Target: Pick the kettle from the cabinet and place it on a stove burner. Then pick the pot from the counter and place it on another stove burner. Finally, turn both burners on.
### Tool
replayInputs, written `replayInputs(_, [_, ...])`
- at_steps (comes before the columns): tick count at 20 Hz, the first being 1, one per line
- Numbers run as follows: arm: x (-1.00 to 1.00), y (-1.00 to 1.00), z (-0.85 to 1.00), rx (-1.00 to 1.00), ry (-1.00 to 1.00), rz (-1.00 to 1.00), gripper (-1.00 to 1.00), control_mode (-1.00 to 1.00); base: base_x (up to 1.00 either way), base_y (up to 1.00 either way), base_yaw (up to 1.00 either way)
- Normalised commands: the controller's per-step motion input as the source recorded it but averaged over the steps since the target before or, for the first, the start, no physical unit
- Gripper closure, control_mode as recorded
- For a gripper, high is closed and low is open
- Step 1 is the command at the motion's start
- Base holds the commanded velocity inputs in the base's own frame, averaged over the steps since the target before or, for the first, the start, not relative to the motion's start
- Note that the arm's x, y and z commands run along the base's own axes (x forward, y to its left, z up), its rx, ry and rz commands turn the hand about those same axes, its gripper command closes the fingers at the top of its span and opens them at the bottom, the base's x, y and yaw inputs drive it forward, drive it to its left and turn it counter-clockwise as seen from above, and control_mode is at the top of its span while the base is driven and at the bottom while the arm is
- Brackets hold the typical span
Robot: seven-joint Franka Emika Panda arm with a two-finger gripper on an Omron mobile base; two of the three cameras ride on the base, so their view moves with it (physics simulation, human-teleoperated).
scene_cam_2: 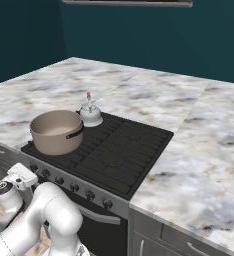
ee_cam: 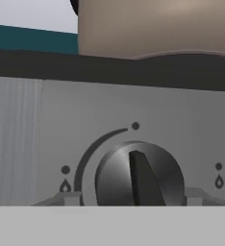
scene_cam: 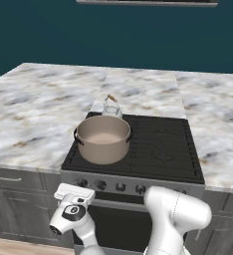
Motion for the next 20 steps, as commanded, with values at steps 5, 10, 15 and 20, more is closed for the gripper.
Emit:
replayInputs(5, [0.29,0.06,0.0,0.0,0.02,0.02,1.0,-1.0,0.0,0.0,0.0])
replayInputs(10, [0.24,0.03,0.0,0.0,0.01,0.03,1.0,-1.0,0.0,0.0,0.0])
replayInputs(15, [0.13,0.08,0.0,-0.01,0.01,0.02,1.0,-1.0,0.0,0.0,0.0])
replayInputs(20, [0.0,0.04,0.0,-0.07,0.0,0.01,1.0,-1.0,0.0,0.0,0.0])
